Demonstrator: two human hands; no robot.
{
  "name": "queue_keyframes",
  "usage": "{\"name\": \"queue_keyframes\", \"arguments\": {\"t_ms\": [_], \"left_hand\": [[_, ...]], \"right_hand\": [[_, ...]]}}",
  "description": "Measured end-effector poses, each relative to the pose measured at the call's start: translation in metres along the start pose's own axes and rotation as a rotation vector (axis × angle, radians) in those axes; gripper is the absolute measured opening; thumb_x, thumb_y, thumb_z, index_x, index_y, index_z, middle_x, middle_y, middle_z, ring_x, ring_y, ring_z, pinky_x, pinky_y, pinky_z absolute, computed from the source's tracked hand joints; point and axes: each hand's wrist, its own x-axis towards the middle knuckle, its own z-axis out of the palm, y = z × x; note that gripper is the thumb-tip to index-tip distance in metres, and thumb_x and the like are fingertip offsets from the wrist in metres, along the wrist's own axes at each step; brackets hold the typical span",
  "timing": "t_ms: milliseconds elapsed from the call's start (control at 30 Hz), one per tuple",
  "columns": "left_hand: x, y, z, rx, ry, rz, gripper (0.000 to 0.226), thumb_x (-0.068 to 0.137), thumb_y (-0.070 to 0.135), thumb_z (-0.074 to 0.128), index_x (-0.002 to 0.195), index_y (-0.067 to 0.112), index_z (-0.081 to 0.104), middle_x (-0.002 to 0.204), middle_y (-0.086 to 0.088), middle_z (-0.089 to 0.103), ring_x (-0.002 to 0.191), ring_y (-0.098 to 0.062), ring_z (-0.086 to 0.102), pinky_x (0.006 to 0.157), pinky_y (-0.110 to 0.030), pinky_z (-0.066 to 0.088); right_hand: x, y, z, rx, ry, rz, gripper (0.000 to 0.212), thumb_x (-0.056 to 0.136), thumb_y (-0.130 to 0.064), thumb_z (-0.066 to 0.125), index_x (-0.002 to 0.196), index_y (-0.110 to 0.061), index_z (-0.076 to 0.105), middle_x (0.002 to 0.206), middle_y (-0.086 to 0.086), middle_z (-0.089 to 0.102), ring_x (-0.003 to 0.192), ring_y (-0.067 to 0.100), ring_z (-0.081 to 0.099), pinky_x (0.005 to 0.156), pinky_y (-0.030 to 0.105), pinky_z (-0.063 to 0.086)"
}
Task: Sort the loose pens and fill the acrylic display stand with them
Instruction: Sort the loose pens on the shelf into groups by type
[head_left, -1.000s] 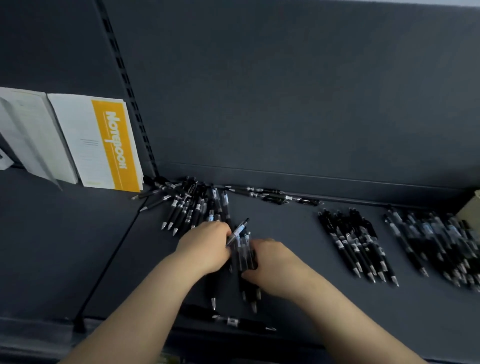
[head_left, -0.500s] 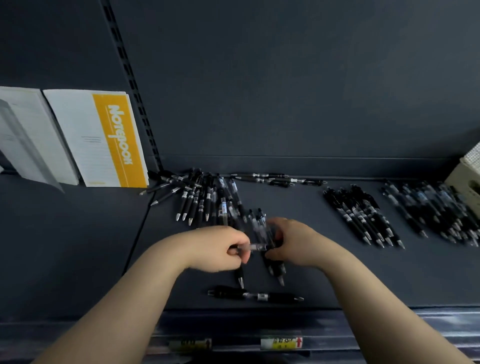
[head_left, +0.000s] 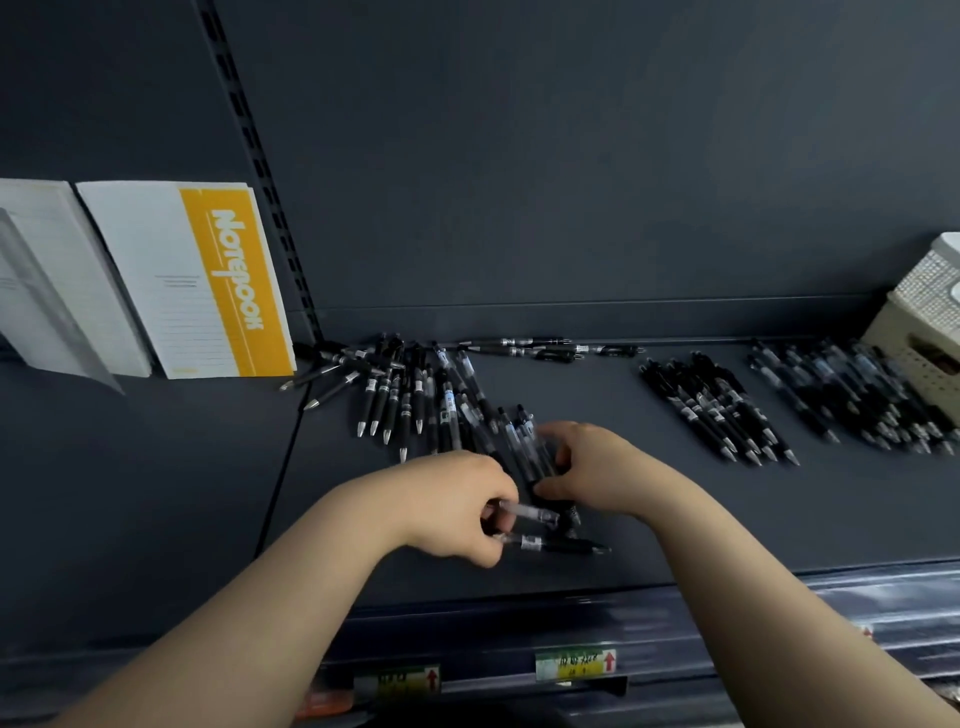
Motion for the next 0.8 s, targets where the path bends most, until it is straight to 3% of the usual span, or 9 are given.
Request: {"name": "queue_keyframes", "arguments": {"t_ms": [133,233,300,400,500,600,700,800], "left_hand": [[-0.011,-0.017,-0.012,-0.106,0.083,-0.053,0.013,0.077,0.021,0.065,0.079,0.029,0.055,0.078,0.012,0.056,0.065,-0.006,0.049,0.056,-0.020,0.038],[-0.019,-0.036,-0.020,-0.128,0.150,-0.136,0.013,0.078,0.019,0.064,0.082,0.027,0.055,0.076,0.012,0.053,0.058,-0.004,0.045,0.051,-0.019,0.035],[-0.023,-0.049,-0.023,-0.134,0.184,-0.220,0.016,0.079,0.019,0.063,0.081,0.029,0.050,0.078,0.012,0.050,0.059,-0.006,0.045,0.051,-0.021,0.035],[-0.022,-0.063,-0.023,-0.136,0.244,-0.317,0.013,0.082,0.020,0.060,0.089,0.026,0.050,0.082,0.009,0.050,0.062,-0.009,0.044,0.054,-0.025,0.034],[-0.010,-0.069,-0.017,-0.146,0.425,-0.412,0.008,0.088,0.024,0.055,0.093,0.021,0.049,0.078,0.004,0.050,0.060,-0.011,0.043,0.050,-0.027,0.030],[0.004,-0.074,-0.009,-0.156,0.568,-0.559,0.012,0.094,0.029,0.046,0.095,0.017,0.044,0.078,0.001,0.049,0.061,-0.014,0.045,0.050,-0.030,0.029],[0.013,-0.076,-0.005,-0.100,0.545,-0.677,0.028,0.098,0.034,0.039,0.113,0.011,0.046,0.104,-0.004,0.053,0.080,-0.022,0.052,0.060,-0.031,0.035],[0.020,-0.072,0.000,-0.035,0.541,-0.736,0.040,0.097,0.038,0.040,0.123,0.008,0.046,0.132,-0.012,0.036,0.110,-0.029,0.046,0.072,-0.033,0.038]], "right_hand": [[0.003,-0.003,0.006,0.001,0.082,0.029,0.049,0.084,-0.036,0.064,0.128,-0.020,0.051,0.100,0.000,0.059,0.094,0.019,0.055,0.071,0.021,0.036],[0.007,-0.004,0.010,-0.005,0.096,0.041,0.037,0.080,-0.042,0.066,0.110,-0.021,0.060,0.077,-0.009,0.054,0.076,0.014,0.054,0.054,0.021,0.034],[0.008,-0.005,0.008,0.001,0.077,0.068,0.036,0.077,-0.040,0.069,0.106,-0.020,0.061,0.073,-0.008,0.052,0.070,0.011,0.052,0.054,0.022,0.037],[0.011,-0.006,0.007,-0.039,0.064,0.109,0.035,0.074,-0.035,0.069,0.103,-0.017,0.059,0.086,-0.001,0.059,0.077,0.016,0.057,0.059,0.027,0.044],[0.011,-0.014,0.012,-0.119,0.056,0.144,0.034,0.075,-0.031,0.065,0.100,-0.012,0.052,0.107,0.008,0.051,0.082,0.023,0.057,0.058,0.027,0.043],[0.010,-0.021,0.020,-0.215,0.066,0.177,0.058,0.080,-0.035,0.062,0.127,-0.011,0.039,0.127,0.012,0.041,0.103,0.030,0.055,0.071,0.031,0.046],[0.013,-0.023,0.023,-0.247,0.118,0.198,0.045,0.087,-0.026,0.053,0.125,-0.008,0.036,0.121,0.013,0.047,0.103,0.031,0.055,0.069,0.032,0.045],[0.017,-0.019,0.021,-0.183,0.159,0.180,0.025,0.087,-0.015,0.047,0.109,-0.006,0.040,0.088,0.006,0.053,0.078,0.027,0.055,0.056,0.028,0.041]]}}
